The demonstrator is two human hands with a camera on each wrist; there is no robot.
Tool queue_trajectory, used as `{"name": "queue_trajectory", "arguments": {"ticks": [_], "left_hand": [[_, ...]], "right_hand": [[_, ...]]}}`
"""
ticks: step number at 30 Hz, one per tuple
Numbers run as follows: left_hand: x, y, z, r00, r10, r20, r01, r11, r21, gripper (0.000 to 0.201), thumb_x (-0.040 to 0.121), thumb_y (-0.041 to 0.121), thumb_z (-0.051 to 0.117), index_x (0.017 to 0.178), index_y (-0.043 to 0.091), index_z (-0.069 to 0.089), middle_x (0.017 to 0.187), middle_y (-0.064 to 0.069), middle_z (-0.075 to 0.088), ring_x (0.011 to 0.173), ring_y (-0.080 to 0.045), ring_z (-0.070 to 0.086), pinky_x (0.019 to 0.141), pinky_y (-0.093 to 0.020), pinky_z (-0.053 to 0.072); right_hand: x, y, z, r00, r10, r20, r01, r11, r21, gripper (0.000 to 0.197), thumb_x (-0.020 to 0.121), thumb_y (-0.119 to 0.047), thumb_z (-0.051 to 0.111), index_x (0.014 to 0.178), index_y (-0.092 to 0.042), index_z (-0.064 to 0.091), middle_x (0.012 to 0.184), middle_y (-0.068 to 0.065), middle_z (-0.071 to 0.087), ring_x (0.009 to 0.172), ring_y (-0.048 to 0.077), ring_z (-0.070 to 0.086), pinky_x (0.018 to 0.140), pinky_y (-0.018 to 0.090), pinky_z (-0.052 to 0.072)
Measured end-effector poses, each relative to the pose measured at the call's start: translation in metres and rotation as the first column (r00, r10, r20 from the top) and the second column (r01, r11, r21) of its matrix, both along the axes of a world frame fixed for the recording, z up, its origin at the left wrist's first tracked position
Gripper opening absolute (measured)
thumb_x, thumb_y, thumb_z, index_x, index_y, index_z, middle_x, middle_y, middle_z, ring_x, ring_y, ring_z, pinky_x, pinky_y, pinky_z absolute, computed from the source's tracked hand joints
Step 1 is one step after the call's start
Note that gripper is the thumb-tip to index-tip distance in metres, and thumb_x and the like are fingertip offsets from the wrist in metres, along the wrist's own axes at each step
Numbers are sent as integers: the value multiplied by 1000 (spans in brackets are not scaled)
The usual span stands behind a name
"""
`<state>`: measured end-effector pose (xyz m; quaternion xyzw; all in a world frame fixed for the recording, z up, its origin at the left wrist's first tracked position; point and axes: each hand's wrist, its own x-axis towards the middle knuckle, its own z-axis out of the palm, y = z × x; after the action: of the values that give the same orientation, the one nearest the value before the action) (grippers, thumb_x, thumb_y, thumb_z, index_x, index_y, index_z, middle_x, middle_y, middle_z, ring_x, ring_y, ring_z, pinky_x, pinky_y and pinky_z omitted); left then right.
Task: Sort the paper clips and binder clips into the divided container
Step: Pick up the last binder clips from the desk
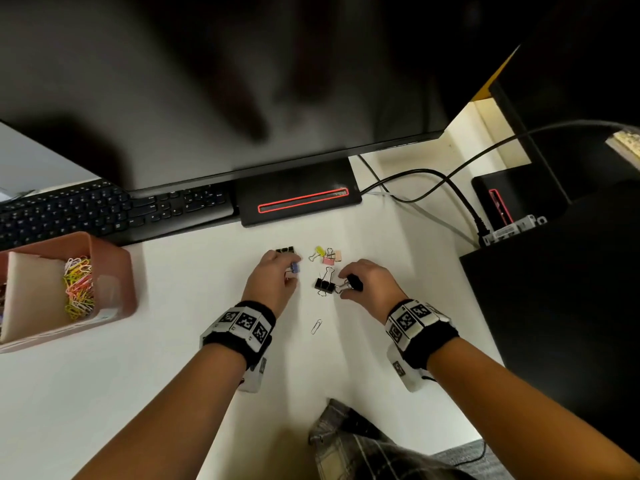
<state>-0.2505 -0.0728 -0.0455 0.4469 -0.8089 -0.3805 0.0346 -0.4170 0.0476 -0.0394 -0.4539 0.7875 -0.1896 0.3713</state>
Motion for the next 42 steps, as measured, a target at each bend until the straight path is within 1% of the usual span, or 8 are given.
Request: {"name": "queue_trajectory", "arguments": {"ticks": [7, 11, 15, 20, 25, 29, 35, 42], "left_hand": [[17, -2, 2, 999, 46, 0, -46, 998, 31, 28, 73, 3, 63, 93, 22, 64, 95, 3, 54, 66, -8, 53, 76, -17, 43], [31, -3, 3, 999, 50, 2, -50, 998, 35, 22, 72, 3, 65, 86, 20, 63, 93, 5, 56, 66, 2, 51, 65, 1, 33], [46, -2, 3, 998, 67, 6, -67, 998, 6, 18, 71, 3, 66, 78, 20, 64, 81, 4, 58, 65, -9, 55, 64, 1, 35], [61, 0, 0, 997, 74, -17, -73, 996, 58, 20, 71, 3, 67, 80, 20, 68, 82, 4, 60, 71, -14, 60, 67, -1, 39], [74, -7, -2, 997, 72, 31, -74, 996, 52, 19, 73, 5, 66, 84, 19, 72, 86, 0, 59, 72, -13, 57, 67, 2, 34], [88, -13, 12, 992, 122, 8, -123, 992, 35, 18, 73, 5, 68, 86, 17, 72, 85, 0, 59, 70, -8, 56, 66, 5, 33], [151, -35, 57, 930, 304, -209, -294, 953, 76, 21, 72, 0, 72, 87, 14, 72, 92, -14, 62, 76, -25, 64, 73, -17, 50], [279, -87, 101, 840, 507, -191, -532, 840, -107, 22, 71, 6, 75, 88, 20, 70, 84, -10, 65, 66, -16, 59, 61, -3, 43]], "right_hand": [[4, -3, 2, 999, 3, -47, -4, 999, -32, 18, 74, -8, 72, 91, -12, 70, 93, 4, 57, 85, 23, 58, 82, 34, 50], [1, 2, 6, 999, -7, -52, 6, 999, -34, 28, 76, -5, 68, 103, -14, 67, 99, 6, 64, 89, 21, 60, 84, 25, 47], [0, 2, 20, 1000, 7, -4, -7, 995, -95, 47, 75, -4, 70, 118, -21, 61, 96, 5, 59, 83, 18, 56, 84, 22, 46], [16, -16, 19, 969, 242, -39, -243, 970, -16, 60, 77, -1, 66, 131, -23, 50, 132, 3, 41, 110, 18, 52, 95, 20, 41], [37, -29, 13, 979, 184, -85, -182, 983, 29, 29, 83, -10, 64, 111, -15, 65, 117, 7, 46, 98, 20, 52, 92, 21, 40], [50, -32, 10, 974, 194, -117, -197, 980, -11, 26, 77, -5, 66, 103, -11, 69, 108, 11, 53, 95, 28, 59, 91, 31, 47], [107, -57, 34, 976, 214, -34, -216, 948, -232, 29, 74, 4, 65, 101, -7, 70, 100, 4, 54, 82, 13, 53, 81, 11, 41], [238, -152, 80, 911, 411, 36, -365, 844, -393, 29, 75, 0, 64, 101, -11, 69, 103, 7, 54, 87, 16, 54, 80, 17, 40]]}}
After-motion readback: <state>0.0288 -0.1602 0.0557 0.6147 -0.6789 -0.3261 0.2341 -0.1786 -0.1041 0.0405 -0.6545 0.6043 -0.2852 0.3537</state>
